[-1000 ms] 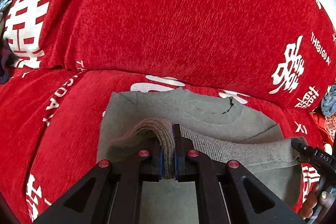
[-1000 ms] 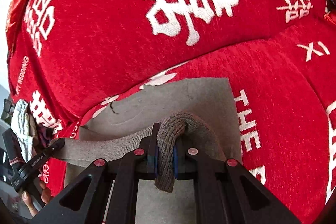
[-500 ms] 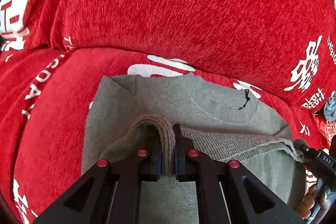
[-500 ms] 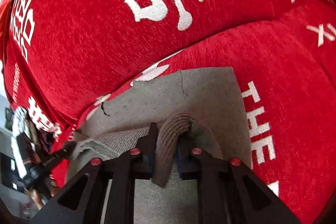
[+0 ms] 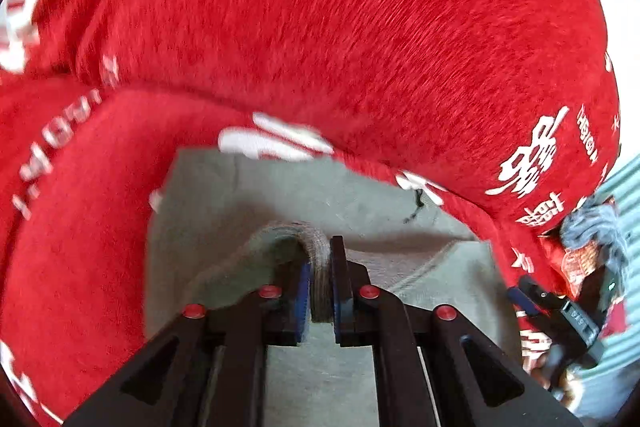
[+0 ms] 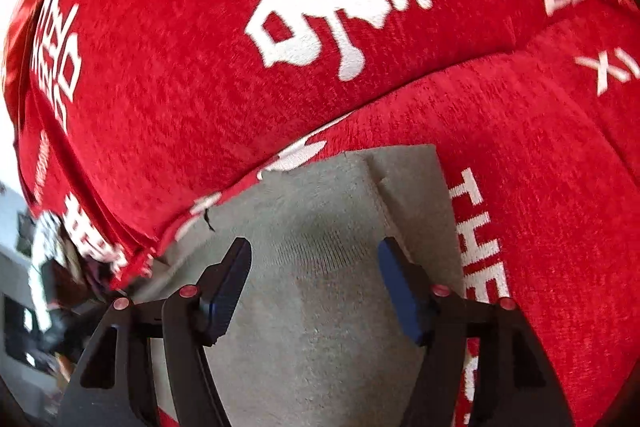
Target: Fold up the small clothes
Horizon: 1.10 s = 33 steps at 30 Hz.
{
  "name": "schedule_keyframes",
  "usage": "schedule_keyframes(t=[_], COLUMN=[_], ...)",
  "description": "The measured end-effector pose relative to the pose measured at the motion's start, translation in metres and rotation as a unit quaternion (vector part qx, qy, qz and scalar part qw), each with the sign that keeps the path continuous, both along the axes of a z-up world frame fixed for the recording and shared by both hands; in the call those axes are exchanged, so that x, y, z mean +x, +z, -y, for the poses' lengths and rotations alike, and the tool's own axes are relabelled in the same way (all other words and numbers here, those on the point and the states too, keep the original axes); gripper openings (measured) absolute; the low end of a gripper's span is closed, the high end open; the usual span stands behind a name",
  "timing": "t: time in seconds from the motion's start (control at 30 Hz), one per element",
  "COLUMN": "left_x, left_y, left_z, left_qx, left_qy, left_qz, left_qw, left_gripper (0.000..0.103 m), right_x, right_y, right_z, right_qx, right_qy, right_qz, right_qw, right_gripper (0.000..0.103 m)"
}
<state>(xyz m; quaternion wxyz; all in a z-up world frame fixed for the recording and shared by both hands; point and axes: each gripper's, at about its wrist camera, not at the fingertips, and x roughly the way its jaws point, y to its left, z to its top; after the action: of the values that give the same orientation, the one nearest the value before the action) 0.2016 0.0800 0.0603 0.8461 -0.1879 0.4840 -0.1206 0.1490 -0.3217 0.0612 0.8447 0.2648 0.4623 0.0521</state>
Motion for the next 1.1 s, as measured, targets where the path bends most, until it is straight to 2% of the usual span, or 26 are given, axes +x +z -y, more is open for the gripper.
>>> schedule_keyframes(t=[0.13, 0.17, 0.2, 0.23, 0.27, 0.3, 0.33, 0.43, 0.6, 0.77, 0.87, 0.9, 0.93, 0.97, 1.03, 1.1], left_x=[-0.017, -0.020, -0.023, -0.026, -0.030, -0.032, -0.029, -0.018, -0.010, 0.019, 0.037, 0.042, 0.044, 0.047, 0.051, 0.049], left_y=[0.012, 0.015, 0.018, 0.021, 0.027, 0.030, 0.031, 0.025, 0.007, -0.014, -0.030, -0.036, -0.040, -0.046, -0.060, -0.059], left_z=[0.014, 0.016, 0.020, 0.020, 0.018, 0.016, 0.013, 0.007, 0.009, 0.019, 0.020, 0.017, 0.014, 0.007, -0.007, -0.018], left_qx=[0.079, 0.091, 0.108, 0.116, 0.122, 0.122, 0.112, 0.054, 0.025, 0.058, 0.102, 0.133, 0.145, 0.150, 0.134, 0.102], left_qy=[-0.009, -0.011, -0.015, -0.011, 0.014, 0.033, 0.036, 0.008, -0.026, -0.021, -0.010, 0.005, 0.013, 0.023, 0.038, 0.049], left_qz=[0.042, 0.045, 0.053, 0.062, 0.083, 0.097, 0.091, 0.051, 0.017, -0.015, -0.032, -0.032, -0.035, -0.041, -0.067, -0.064], left_qw=[0.9959, 0.9947, 0.9926, 0.9913, 0.9889, 0.9873, 0.9889, 0.9972, 0.9992, 0.9980, 0.9942, 0.9905, 0.9887, 0.9876, 0.9880, 0.9915], left_gripper=[0.009, 0.018, 0.056, 0.086, 0.101, 0.102, 0.102, 0.102, 0.102, 0.102, 0.102, 0.102, 0.102, 0.102, 0.102, 0.102], right_x=[0.000, 0.000, 0.000, 0.000, 0.001, 0.003, 0.004, 0.005, 0.013, 0.035, 0.049, 0.052, 0.053, 0.053, 0.053, 0.053], right_y=[0.001, 0.002, 0.004, 0.004, 0.004, 0.003, 0.002, -0.002, -0.004, -0.010, -0.025, -0.029, -0.032, -0.033, -0.033, -0.033], right_z=[-0.015, -0.018, -0.021, -0.025, -0.027, -0.029, -0.030, -0.029, -0.030, -0.045, -0.053, -0.051, -0.048, -0.044, -0.039, -0.038], right_qx=[-0.026, -0.034, -0.047, -0.054, -0.060, -0.066, -0.067, -0.062, -0.077, -0.081, -0.078, -0.089, -0.093, -0.088, -0.084, -0.094], right_qy=[0.022, 0.027, 0.032, 0.036, 0.040, 0.044, 0.045, 0.045, 0.055, 0.074, 0.092, 0.085, 0.079, 0.074, 0.063, 0.059], right_qz=[0.000, 0.002, 0.006, 0.007, 0.007, 0.005, 0.003, -0.003, -0.010, -0.030, -0.053, -0.057, -0.056, -0.052, -0.048, -0.048], right_qw=[0.999, 0.999, 0.998, 0.998, 0.997, 0.997, 0.997, 0.997, 0.995, 0.994, 0.991, 0.991, 0.991, 0.992, 0.993, 0.993], right_gripper=[0.070, 0.070, 0.070, 0.070, 0.070, 0.070, 0.070, 0.070, 0.070, 0.070, 0.070, 0.069, 0.069, 0.069, 0.069, 0.069])
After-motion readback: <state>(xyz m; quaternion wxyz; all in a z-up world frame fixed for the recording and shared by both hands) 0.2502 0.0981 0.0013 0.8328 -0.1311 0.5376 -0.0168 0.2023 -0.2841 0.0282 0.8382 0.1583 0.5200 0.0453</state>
